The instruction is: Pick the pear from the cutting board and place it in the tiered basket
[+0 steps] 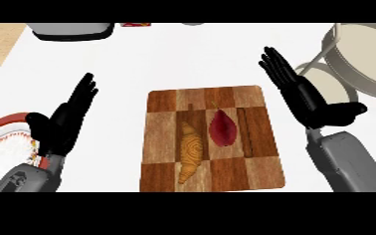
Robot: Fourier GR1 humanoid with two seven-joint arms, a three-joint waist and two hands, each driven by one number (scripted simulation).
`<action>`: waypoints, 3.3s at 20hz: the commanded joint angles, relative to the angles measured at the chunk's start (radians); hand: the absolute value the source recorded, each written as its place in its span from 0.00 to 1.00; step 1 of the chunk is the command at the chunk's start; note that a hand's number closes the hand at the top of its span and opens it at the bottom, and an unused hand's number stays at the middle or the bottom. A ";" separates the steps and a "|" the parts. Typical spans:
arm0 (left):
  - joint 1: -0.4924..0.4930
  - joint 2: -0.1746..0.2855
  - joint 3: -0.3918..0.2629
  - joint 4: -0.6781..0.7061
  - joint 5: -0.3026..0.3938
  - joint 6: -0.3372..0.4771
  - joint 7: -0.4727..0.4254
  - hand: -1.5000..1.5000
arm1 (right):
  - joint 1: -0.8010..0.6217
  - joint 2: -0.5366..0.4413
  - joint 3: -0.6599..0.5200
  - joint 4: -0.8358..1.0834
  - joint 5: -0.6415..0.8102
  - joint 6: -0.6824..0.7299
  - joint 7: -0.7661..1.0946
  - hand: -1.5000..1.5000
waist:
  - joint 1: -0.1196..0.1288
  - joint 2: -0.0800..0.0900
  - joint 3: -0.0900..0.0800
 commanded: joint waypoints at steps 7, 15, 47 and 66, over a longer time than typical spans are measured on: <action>0.010 0.080 0.056 0.055 -0.093 0.079 0.009 0.50 | 0.050 0.198 -0.316 -0.124 -0.083 -0.491 -0.056 1.00 | -0.139 -0.082 0.023; 0.036 0.081 0.041 0.040 -0.159 0.125 -0.010 0.50 | 0.360 0.134 -0.047 -0.158 0.328 -1.008 0.390 0.00 | -0.031 -0.031 -0.024; -0.097 0.017 0.042 0.119 -0.226 0.087 0.044 0.50 | -0.239 -0.089 0.286 -0.203 0.444 -0.357 1.714 0.00 | 0.007 -0.016 -0.020; -0.044 0.002 0.079 0.080 -0.241 0.074 0.053 0.50 | -0.321 0.061 0.383 -0.025 0.587 -0.308 1.714 0.00 | -0.002 -0.024 -0.020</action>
